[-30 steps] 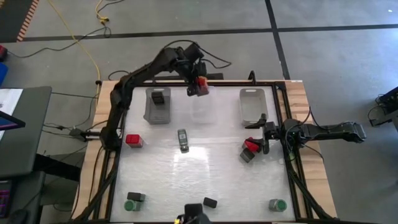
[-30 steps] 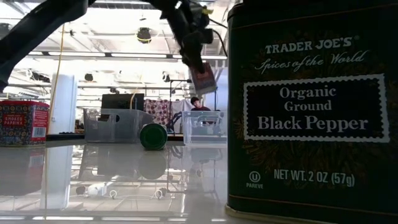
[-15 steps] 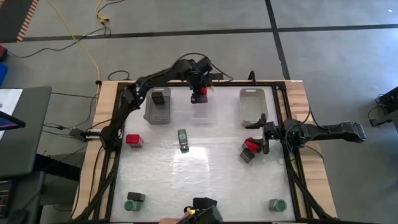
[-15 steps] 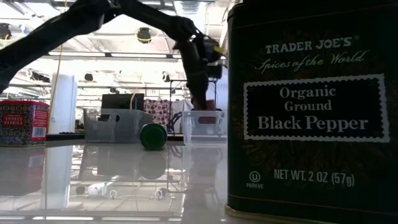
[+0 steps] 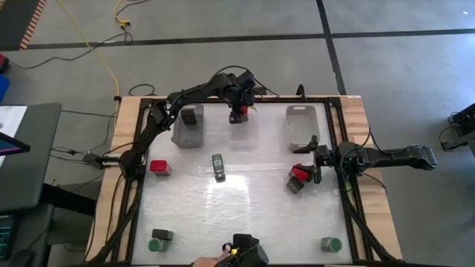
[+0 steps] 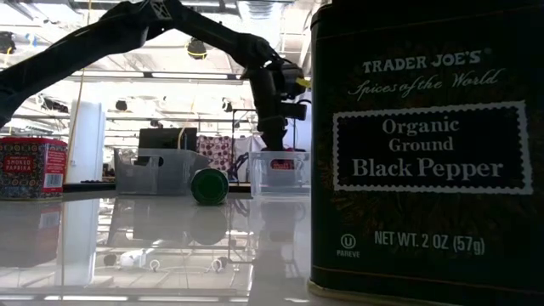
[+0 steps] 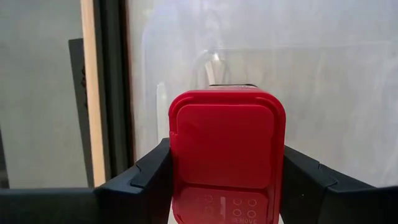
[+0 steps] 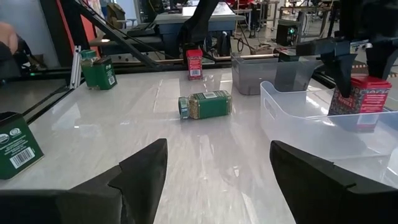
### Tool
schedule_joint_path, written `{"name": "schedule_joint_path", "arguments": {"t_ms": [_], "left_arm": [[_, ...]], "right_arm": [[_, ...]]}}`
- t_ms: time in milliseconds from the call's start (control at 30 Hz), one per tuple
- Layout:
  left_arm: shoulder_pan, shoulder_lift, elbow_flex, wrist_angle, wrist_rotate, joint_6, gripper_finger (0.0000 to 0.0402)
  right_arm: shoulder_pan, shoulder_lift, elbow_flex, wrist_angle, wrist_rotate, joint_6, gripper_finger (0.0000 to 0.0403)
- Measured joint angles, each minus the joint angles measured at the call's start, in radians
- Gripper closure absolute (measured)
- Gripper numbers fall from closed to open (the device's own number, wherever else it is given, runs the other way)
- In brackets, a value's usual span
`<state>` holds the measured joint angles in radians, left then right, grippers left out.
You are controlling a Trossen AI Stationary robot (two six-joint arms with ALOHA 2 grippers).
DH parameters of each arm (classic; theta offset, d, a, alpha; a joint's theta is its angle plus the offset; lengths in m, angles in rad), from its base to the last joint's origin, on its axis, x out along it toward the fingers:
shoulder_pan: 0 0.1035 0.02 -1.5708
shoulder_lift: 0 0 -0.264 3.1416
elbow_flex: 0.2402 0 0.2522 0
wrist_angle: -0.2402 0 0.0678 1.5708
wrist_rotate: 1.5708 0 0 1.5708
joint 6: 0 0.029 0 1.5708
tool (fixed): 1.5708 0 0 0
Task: Sort spices by type
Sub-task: Put the red seasoning can into the transparent bin
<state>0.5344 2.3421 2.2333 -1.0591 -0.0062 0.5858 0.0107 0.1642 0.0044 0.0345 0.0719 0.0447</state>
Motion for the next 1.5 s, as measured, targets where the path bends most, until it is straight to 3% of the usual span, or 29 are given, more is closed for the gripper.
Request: {"name": "schedule_joint_path", "arguments": {"t_ms": [133, 333, 433, 633, 1300, 1500], "left_arm": [[-0.003, 0.0, 0.0, 0.0, 0.001, -0.01, 0.0192], [-0.003, 0.0, 0.0, 0.013, 0.0, -0.021, 0.013], [-0.003, 0.0, 0.0, 0.012, 0.0, -0.021, 0.0118], [-0.008, 0.0, 0.0, 0.02, -0.006, -0.022, 0.0114], [-0.007, 0.0, 0.0, 0.049, -0.074, -0.29, 0.0111], [-0.009, 0.0, 0.001, 0.048, -0.074, -0.301, 0.0111]], "right_arm": [[0.0, 0.0, 0.0, 0.0, 0.0, 0.0, 0.0091], [0.0, 0.0, 0.0, 0.0, 0.0, 0.0, 0.0091], [0.0, 0.0, 0.0, 0.0, 0.0, 0.0, 0.0091], [0.0, 0.0, 0.0, 0.0, 0.0, 0.0, 0.0091], [0.0, 0.0, 0.0, 0.001, 0.0, 0.0, 0.0091], [0.0, 0.0, 0.0, 0.001, 0.0, 0.0, 0.0091]]}}
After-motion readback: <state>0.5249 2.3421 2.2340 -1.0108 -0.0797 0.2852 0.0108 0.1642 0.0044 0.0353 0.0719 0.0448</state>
